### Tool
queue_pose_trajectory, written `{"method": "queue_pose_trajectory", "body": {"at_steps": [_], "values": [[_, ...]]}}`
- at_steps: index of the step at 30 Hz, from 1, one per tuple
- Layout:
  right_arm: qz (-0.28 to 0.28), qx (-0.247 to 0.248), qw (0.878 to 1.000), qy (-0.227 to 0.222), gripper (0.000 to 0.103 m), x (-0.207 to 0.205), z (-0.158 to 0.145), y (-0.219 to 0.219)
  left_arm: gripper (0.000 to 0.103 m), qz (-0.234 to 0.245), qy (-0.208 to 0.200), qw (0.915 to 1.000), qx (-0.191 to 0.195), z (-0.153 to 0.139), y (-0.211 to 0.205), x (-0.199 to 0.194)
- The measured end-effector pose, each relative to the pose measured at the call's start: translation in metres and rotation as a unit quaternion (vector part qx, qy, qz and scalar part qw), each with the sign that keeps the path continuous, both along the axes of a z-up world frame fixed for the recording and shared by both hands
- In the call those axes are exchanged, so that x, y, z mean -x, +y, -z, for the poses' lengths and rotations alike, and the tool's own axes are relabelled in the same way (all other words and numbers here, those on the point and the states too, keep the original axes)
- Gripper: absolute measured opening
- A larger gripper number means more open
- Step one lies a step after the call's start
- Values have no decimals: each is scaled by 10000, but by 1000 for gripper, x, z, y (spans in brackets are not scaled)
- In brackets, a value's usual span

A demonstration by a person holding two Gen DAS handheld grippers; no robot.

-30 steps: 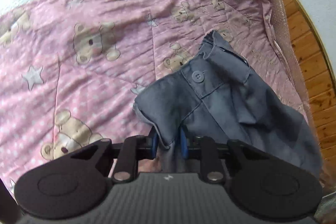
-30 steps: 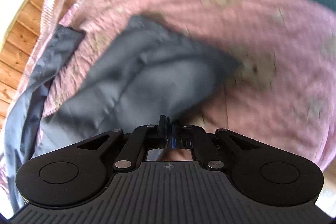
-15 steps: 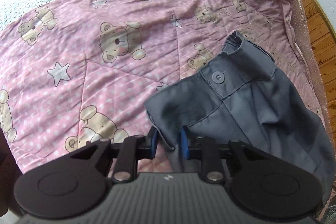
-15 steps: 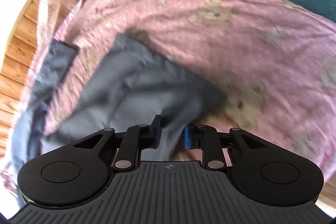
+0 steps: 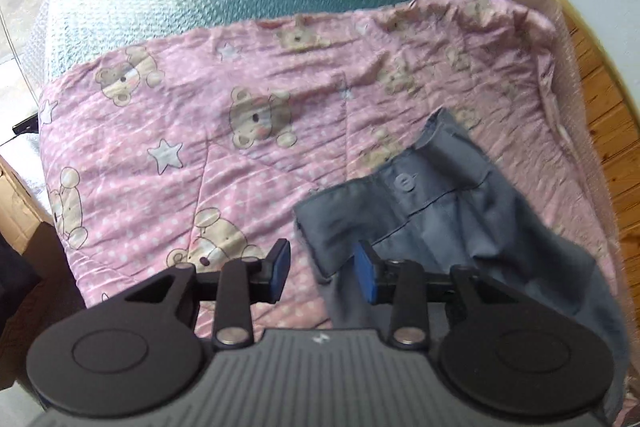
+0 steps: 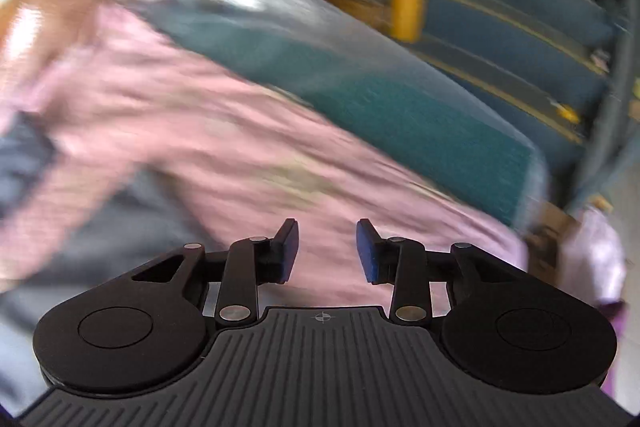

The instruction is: Fold clothes

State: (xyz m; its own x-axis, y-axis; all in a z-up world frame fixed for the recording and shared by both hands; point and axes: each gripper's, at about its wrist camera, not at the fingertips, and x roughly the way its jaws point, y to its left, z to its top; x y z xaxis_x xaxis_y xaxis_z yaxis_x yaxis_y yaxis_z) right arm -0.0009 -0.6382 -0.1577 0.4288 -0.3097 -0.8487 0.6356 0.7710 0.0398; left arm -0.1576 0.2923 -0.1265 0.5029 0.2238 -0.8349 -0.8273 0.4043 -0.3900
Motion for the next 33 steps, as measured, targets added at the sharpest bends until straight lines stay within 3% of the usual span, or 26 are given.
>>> {"method": "queue_pose_trajectory", "body": {"at_steps": [2, 5, 8, 10, 12, 13, 14, 15, 16, 18, 20, 21, 23, 24, 25, 26, 29, 31, 32, 33], "values": [[-277, -222, 9991, -221, 53, -12, -8, 18, 59, 109, -62, 9999, 74, 1, 1, -19], [-683, -576, 9947, -508, 56, -33, -17, 47, 68, 273, -156, 9993, 184, 3, 2, -48], [-1065, -1164, 9862, -509, 56, -75, -10, 96, 79, 437, -249, 9983, 295, 4, 4, -76], [-1324, -1536, 9774, -601, 63, -107, -15, 128, 82, 546, -311, 9973, 368, 5, 5, -95], [-1281, -2048, 9665, -870, 69, -137, -19, 148, 73, 655, -373, 9962, 442, 6, 6, -114], [-1208, -2324, 9596, -1028, 78, -153, -20, 155, 60, 709, -404, 9955, 478, 7, 6, -124], [-1100, -2607, 9519, -1172, 82, -168, -20, 161, 36, 764, -435, 9948, 515, 7, 7, -133], [-921, -2908, 9436, -1288, 89, -182, -15, 163, 30, 818, -466, 9940, 552, 8, 7, -143], [-741, -3134, 9369, -1357, 90, -196, -9, 165, 29, 872, -497, 9932, 588, 8, 8, -152], [-386, -3275, 9350, -1303, 90, -221, 8, 169, 30, 914, -474, 9927, 625, 11, 11, -156], [-307, -3231, 9353, -1411, 90, -237, 9, 171, 38, 939, -430, 9925, 654, 15, 14, -155], [-340, -3161, 9361, -1507, 87, -242, 5, 171, 40, 952, -408, 9924, 668, 17, 16, -155], [-404, -3019, 9372, -1698, 70, -253, -1, 171, 44, 977, -365, 9921, 697, 20, 19, -154], [-437, -2948, 9376, -1794, 40, -259, -5, 171, 44, 990, -343, 9919, 711, 22, 21, -154], [-469, -2876, 9378, -1889, 7, -265, -8, 171, 29, 1034, -341, 9918, 673, 22, 22, -156], [-501, -2804, 9378, -1984, 6, -270, -12, 171, 3, 1097, -351, 9915, 602, 22, 23, -159], [-680, -2541, 9358, -2348, 0, -279, -32, 170, 2, 1351, -968, 9852, 418, -3, 20, -126], [-1179, -2120, 9253, -2915, 0, -236, -94, 163, 2, 1523, -1434, 9774, 297, -23, 18, -100], [-1208, -1939, 9300, -2878, 0, -206, -108, 153, 2, 1607, -1665, 9726, 236, -32, 17, -87], [-1236, -1757, 9345, -2840, 0, -175, -121, 144, 2, 1654, -1602, 9726, 309, -28, 17, -73]]}}
